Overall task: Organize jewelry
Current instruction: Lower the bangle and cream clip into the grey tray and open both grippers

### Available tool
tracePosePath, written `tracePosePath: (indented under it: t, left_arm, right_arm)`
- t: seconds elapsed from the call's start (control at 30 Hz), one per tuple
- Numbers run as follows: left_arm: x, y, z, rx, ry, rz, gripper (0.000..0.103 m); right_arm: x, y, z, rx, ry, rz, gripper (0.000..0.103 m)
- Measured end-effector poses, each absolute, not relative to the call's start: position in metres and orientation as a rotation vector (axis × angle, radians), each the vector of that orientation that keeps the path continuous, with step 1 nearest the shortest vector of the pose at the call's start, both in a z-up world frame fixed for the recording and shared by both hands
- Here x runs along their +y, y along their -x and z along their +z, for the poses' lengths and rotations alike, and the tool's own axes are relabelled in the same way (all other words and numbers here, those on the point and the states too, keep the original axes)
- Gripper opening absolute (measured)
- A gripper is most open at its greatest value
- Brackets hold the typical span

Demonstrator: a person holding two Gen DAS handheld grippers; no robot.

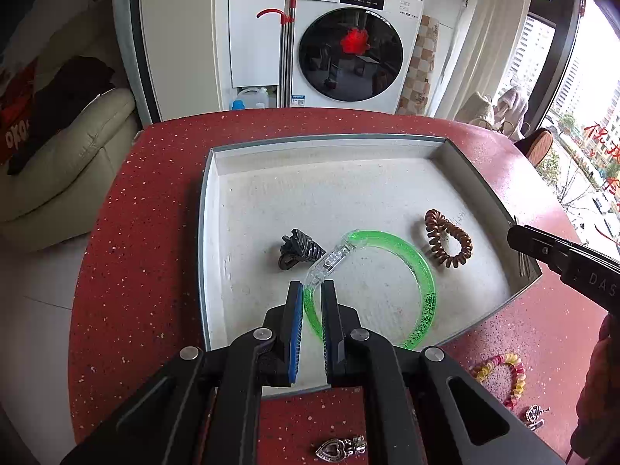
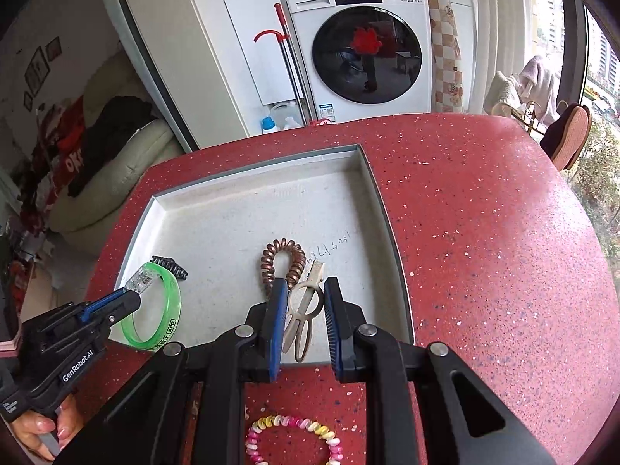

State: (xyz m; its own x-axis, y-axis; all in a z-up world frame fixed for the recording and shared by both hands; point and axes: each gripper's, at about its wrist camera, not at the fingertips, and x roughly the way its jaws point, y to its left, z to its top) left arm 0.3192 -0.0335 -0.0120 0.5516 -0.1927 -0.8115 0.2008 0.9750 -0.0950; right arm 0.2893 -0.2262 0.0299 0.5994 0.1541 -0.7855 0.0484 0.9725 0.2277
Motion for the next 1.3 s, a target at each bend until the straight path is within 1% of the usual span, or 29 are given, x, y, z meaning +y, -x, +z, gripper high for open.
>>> tracePosePath:
  t: [0.33,0.63,0.67,0.8,0.87,0.97,1.03,1.1,1.2,1.3]
  left_arm:
    - [-0.045,-0.334,-0.036,0.989,-0.089,-0.205,0.028]
    - [-0.049,-0.345,-0.042,0.961,-0.166,-0.177,0.028]
    - [-0.049,-0.347,-0.042,0.956,-0.172,-0.174,0.028]
    - [-0.048,-0.347,-0.041,0.95,-0.157,-0.164,0.028]
    - [-0.047,-0.345,-0.038,0.937,-0.155,-0.158,0.028]
    - [-0.047,-0.344,-0.034,0.919,-0.156,-0.149,0.028]
    - [-0.047,-0.344,-0.032,0.91,-0.156,-0.143,0.028]
    - [-0.046,-0.344,-0.031,0.908,-0.148,-0.146,0.028]
    - [-0.046,-0.342,-0.03,0.905,-0.139,-0.15,0.028]
    - [-0.048,-0.339,-0.027,0.9,-0.132,-0.161,0.028]
  right_arm:
    - [-0.24,-0.319,-0.013,1.004,-0.252,0.0,0.021]
    - [-0.224,-0.319,-0.015,0.993,-0.11,-0.022,0.022]
    - [-0.223,-0.319,-0.015,0.995,-0.103,-0.022,0.023]
    - [-0.219,-0.322,-0.013,1.009,-0.128,0.005,0.046]
    - [-0.217,-0.322,-0.013,1.01,-0.121,0.003,0.05]
    - [-0.216,-0.319,-0.013,1.009,-0.133,0.014,0.051]
    - [-0.217,-0.317,-0.011,1.005,-0.158,0.028,0.055]
    - [-0.218,-0.313,-0.006,0.987,-0.176,0.043,0.065]
    - [-0.22,-0.305,0.005,0.945,-0.214,0.067,0.074]
    - [-0.224,-0.295,0.018,0.902,-0.263,0.081,0.076]
